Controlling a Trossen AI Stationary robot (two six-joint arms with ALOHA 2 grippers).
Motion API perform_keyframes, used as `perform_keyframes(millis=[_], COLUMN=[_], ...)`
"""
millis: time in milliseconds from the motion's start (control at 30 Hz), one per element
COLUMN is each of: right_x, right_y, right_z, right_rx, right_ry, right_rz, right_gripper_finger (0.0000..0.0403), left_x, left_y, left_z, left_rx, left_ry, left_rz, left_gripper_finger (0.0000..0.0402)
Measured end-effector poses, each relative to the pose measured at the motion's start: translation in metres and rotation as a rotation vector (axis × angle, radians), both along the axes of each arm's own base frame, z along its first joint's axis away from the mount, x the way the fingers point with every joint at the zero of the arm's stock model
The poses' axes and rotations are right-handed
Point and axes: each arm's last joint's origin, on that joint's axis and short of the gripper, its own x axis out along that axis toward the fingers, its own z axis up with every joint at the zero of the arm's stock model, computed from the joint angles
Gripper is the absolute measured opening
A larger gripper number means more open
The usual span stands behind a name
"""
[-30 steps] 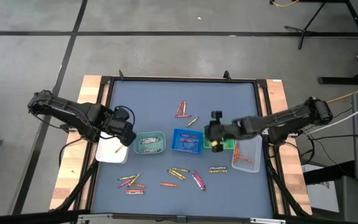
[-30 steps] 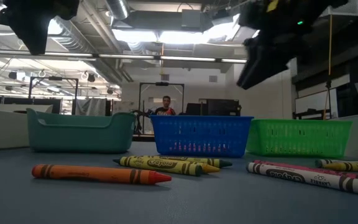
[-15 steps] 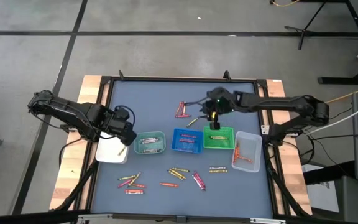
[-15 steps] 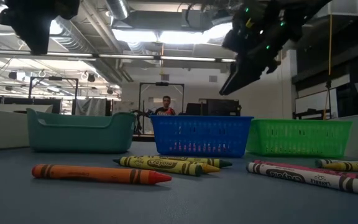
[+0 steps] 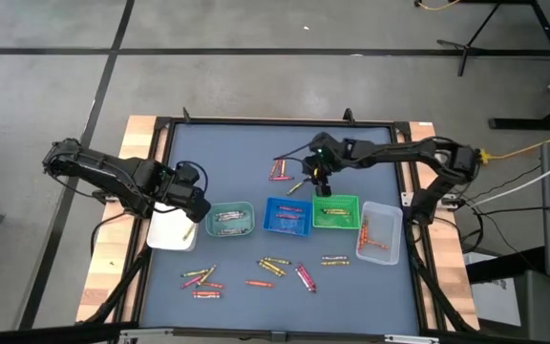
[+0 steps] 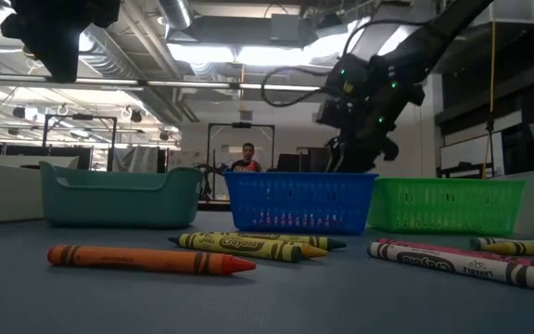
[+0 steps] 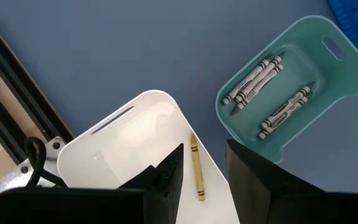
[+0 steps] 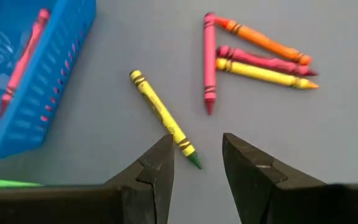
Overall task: Sort crayons
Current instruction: Put the green crayon into the green bin
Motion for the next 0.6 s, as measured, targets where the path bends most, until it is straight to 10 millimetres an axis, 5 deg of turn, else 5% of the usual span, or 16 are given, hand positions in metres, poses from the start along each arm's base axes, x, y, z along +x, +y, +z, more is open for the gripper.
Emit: perform_keyframes(millis=[600], right_x=[0.011], right_y=[-0.003], right_z=[-0.043], right_rx=[0.045], right_ry=[0.075], right_rz=[0.024], right_gripper_finger=[0.0136], left_x=[0.001], left_y=[0.000], left_z=[0.000], left_rx=[-0.003], left_ry=[-0.010], left_rz=[0.001], left_gripper_finger=[0.0102])
